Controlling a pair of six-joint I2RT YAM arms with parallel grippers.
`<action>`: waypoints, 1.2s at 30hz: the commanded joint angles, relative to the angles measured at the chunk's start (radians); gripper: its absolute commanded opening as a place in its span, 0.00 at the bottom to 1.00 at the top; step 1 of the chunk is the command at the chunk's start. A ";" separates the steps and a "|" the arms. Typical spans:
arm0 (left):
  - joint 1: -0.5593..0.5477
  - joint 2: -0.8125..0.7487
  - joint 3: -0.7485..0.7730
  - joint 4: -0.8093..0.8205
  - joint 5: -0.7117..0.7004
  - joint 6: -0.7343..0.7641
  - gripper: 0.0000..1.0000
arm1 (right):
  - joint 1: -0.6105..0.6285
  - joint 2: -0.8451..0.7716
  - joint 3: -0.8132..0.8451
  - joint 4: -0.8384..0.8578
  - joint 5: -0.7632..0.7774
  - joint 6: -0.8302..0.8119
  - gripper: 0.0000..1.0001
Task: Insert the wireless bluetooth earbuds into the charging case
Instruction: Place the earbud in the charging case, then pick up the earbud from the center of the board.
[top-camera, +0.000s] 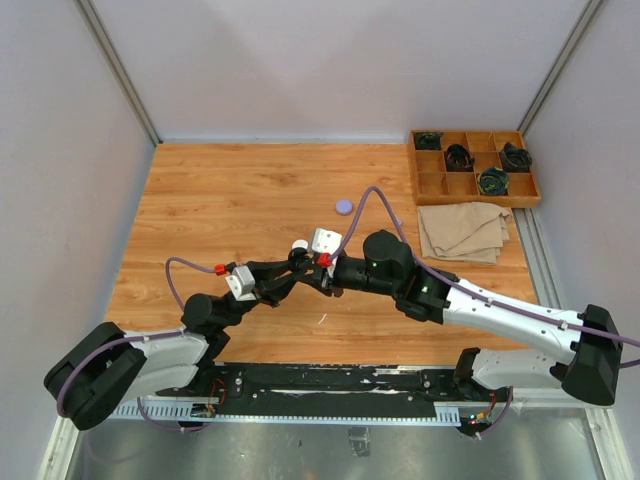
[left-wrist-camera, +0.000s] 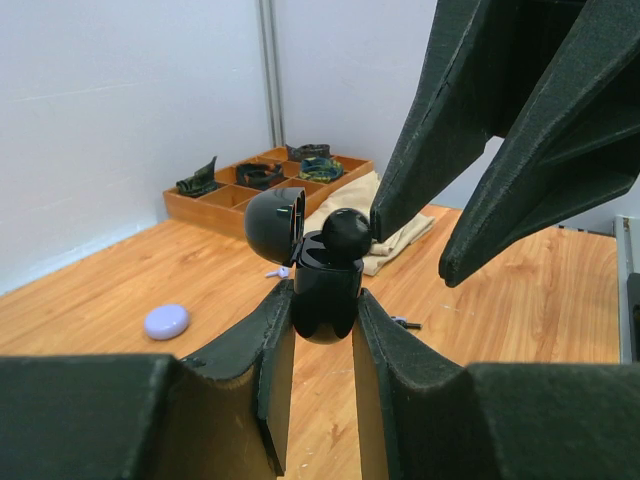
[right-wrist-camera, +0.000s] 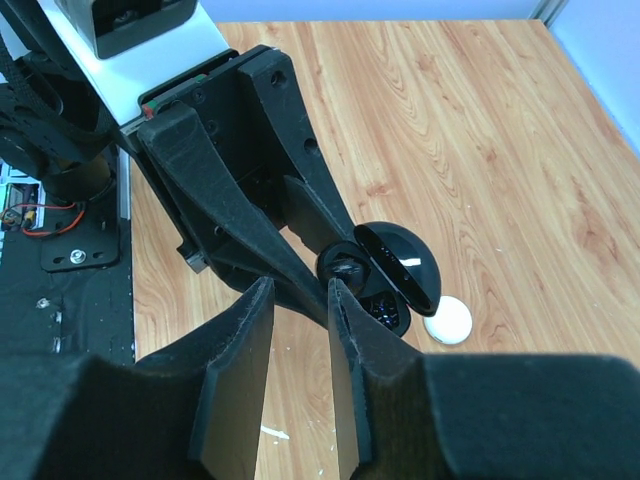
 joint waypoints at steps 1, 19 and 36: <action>0.003 -0.008 -0.053 0.043 0.006 0.000 0.00 | -0.019 0.016 0.040 0.013 -0.044 0.031 0.29; 0.003 0.005 -0.053 0.029 -0.035 0.010 0.00 | -0.024 -0.054 0.086 -0.238 0.188 0.036 0.35; 0.003 0.002 -0.051 0.021 -0.043 0.010 0.00 | -0.241 -0.112 -0.021 -0.630 0.325 0.262 0.37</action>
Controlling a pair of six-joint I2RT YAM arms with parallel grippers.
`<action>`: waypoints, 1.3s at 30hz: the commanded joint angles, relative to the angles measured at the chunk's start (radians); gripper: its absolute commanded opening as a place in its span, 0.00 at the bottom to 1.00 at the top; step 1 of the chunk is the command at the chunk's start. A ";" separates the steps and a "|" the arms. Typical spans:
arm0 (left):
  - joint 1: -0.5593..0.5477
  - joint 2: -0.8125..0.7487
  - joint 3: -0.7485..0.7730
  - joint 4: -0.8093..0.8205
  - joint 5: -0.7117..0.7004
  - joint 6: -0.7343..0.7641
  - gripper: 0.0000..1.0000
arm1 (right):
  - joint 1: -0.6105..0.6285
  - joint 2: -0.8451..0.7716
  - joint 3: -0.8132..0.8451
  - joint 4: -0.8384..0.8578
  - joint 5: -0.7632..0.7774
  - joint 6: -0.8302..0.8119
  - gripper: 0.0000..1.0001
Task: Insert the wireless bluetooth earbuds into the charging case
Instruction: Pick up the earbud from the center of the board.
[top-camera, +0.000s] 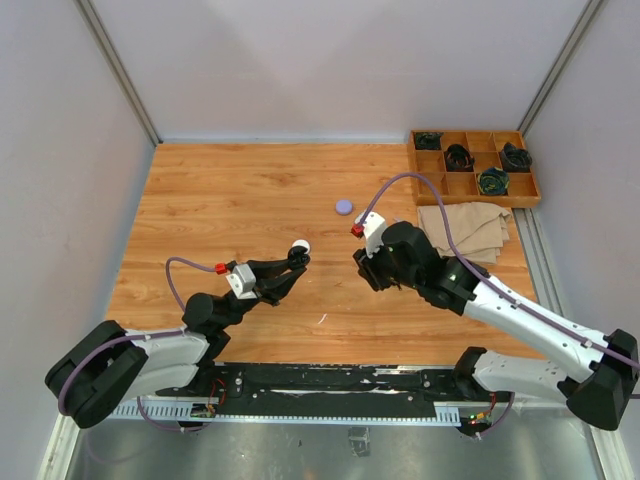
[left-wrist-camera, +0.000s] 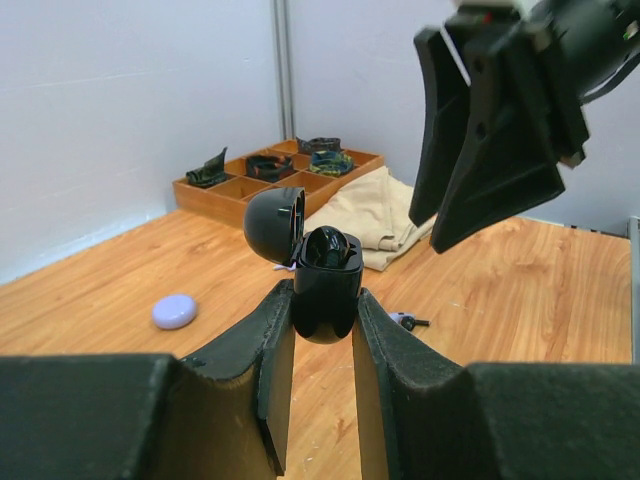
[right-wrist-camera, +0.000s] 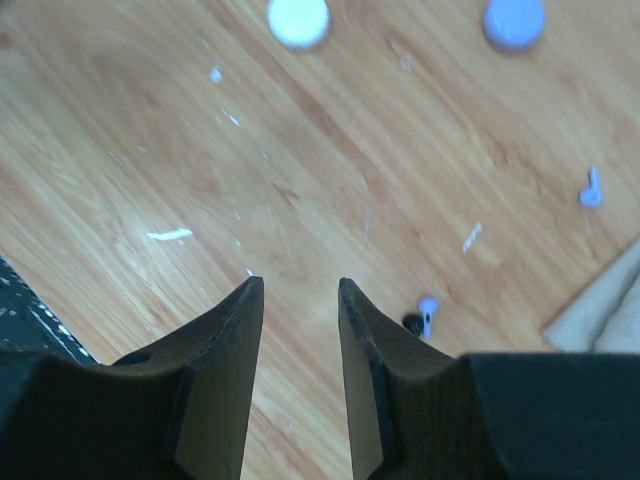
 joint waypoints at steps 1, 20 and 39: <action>0.003 -0.014 -0.051 0.020 -0.014 0.010 0.00 | -0.082 0.003 -0.053 -0.118 0.012 0.086 0.37; 0.003 -0.029 -0.048 0.003 -0.008 0.008 0.00 | -0.332 0.276 -0.085 -0.127 -0.120 0.118 0.36; 0.004 -0.015 -0.042 0.001 0.003 0.005 0.00 | -0.386 0.429 -0.042 -0.106 -0.093 0.088 0.34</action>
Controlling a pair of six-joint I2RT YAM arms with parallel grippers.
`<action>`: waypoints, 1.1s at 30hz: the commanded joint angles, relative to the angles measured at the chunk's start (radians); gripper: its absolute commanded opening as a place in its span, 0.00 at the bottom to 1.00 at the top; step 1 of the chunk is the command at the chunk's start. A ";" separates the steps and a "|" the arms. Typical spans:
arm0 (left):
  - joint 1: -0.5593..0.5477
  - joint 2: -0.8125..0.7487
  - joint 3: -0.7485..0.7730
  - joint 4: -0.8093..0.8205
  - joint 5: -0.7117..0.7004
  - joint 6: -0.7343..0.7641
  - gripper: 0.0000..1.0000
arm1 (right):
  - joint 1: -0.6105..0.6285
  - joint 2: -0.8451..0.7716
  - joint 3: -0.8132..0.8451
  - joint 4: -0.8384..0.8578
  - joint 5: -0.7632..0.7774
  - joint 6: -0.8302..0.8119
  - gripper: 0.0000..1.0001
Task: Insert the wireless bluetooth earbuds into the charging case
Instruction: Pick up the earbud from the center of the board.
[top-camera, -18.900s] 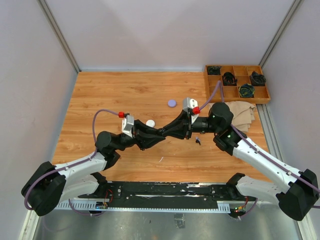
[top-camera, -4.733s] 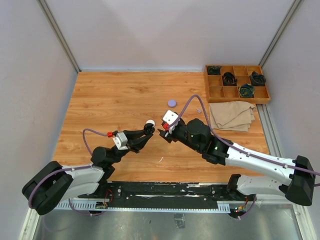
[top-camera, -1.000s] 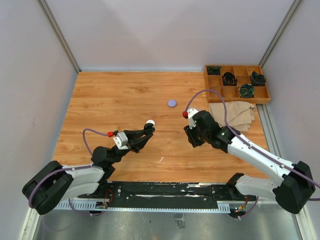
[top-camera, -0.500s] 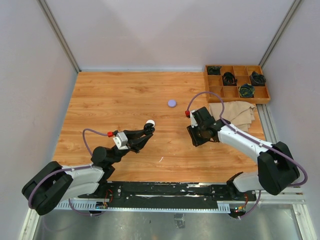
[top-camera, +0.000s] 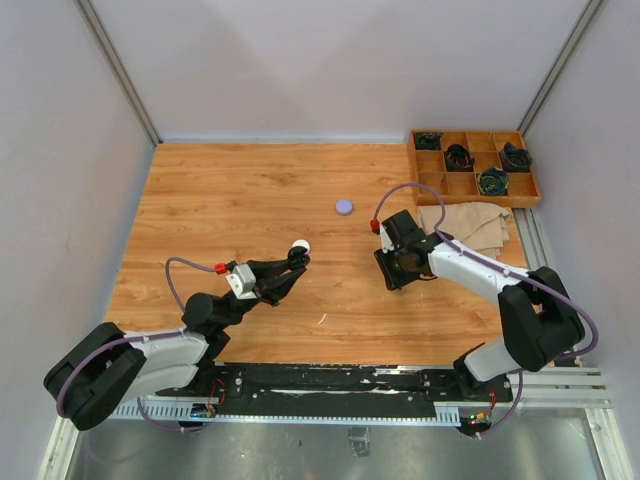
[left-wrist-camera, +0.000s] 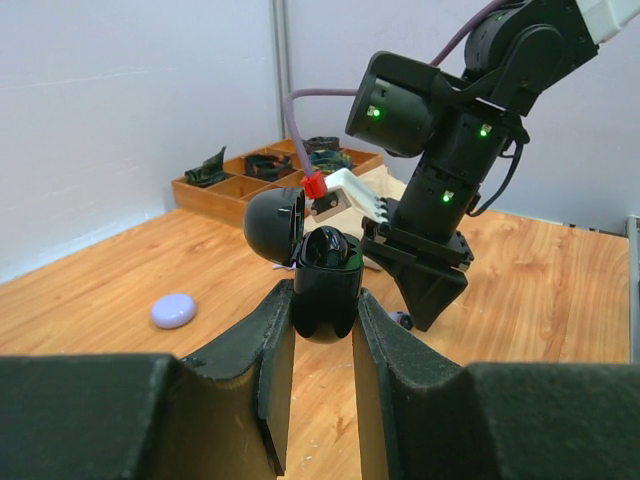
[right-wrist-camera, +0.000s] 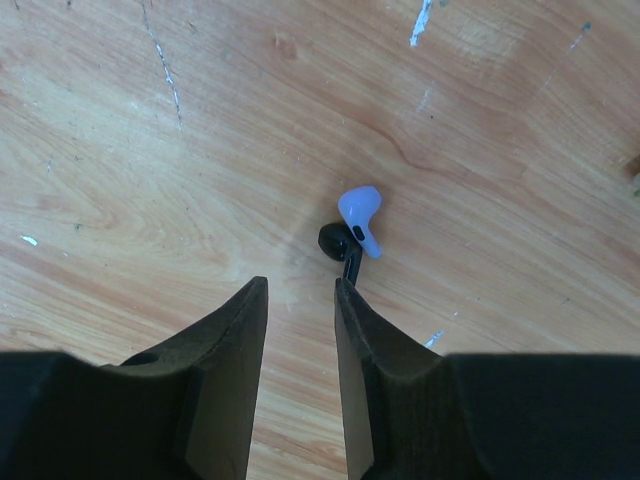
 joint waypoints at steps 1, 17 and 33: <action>0.003 0.000 -0.041 0.019 0.001 0.005 0.00 | -0.014 0.033 0.036 0.000 0.018 -0.013 0.34; 0.003 -0.004 -0.040 0.017 0.005 0.004 0.00 | -0.015 0.091 0.059 0.003 0.058 -0.026 0.33; 0.004 -0.009 -0.040 0.014 0.013 0.003 0.00 | -0.013 0.147 0.069 -0.012 0.008 -0.024 0.29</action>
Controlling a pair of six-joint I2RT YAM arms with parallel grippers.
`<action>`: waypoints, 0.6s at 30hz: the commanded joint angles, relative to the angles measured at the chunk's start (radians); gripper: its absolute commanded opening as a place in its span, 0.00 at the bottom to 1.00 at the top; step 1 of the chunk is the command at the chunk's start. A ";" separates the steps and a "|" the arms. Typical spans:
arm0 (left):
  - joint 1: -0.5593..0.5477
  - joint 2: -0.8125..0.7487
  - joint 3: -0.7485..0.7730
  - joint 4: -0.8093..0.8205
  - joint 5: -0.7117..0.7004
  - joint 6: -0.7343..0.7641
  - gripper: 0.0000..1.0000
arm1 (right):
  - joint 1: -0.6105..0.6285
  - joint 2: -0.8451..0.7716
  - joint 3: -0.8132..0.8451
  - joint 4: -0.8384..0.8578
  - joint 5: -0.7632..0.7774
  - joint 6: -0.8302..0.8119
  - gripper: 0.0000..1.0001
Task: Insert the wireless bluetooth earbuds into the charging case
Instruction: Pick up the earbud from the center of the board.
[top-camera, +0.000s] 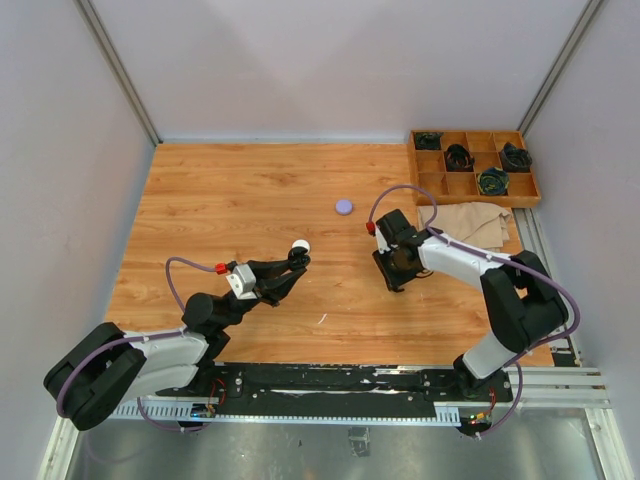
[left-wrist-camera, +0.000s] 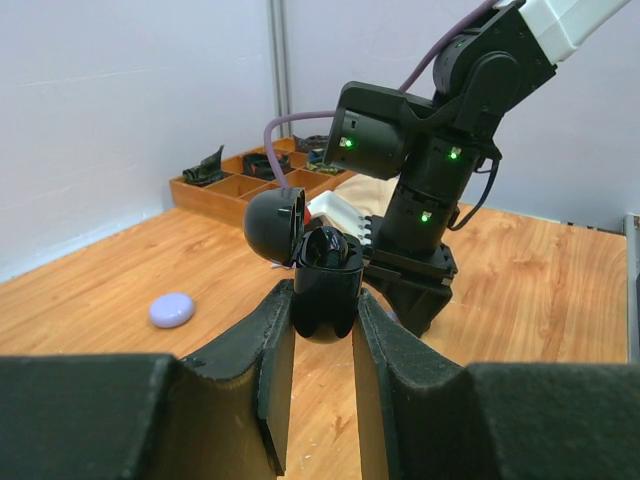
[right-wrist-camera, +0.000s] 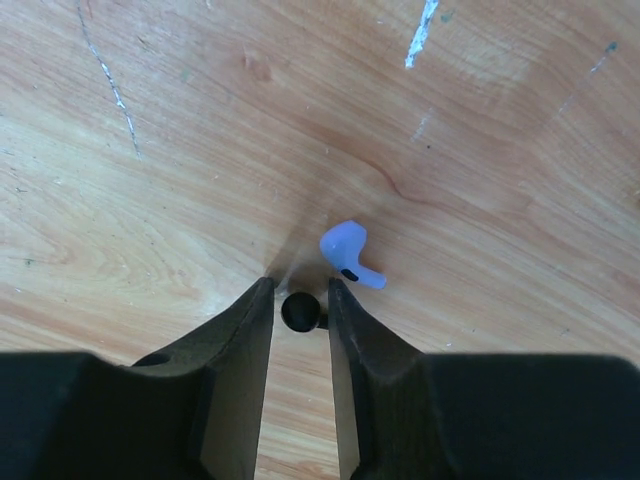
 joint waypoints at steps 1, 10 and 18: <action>0.004 -0.009 -0.040 0.018 0.007 0.004 0.00 | -0.010 0.024 0.028 -0.020 -0.032 0.001 0.28; 0.003 -0.016 -0.040 0.013 0.012 0.002 0.00 | -0.009 -0.010 0.023 -0.066 -0.055 0.010 0.31; 0.003 -0.019 -0.039 0.012 0.017 -0.001 0.00 | -0.009 -0.017 0.007 -0.098 -0.051 0.011 0.36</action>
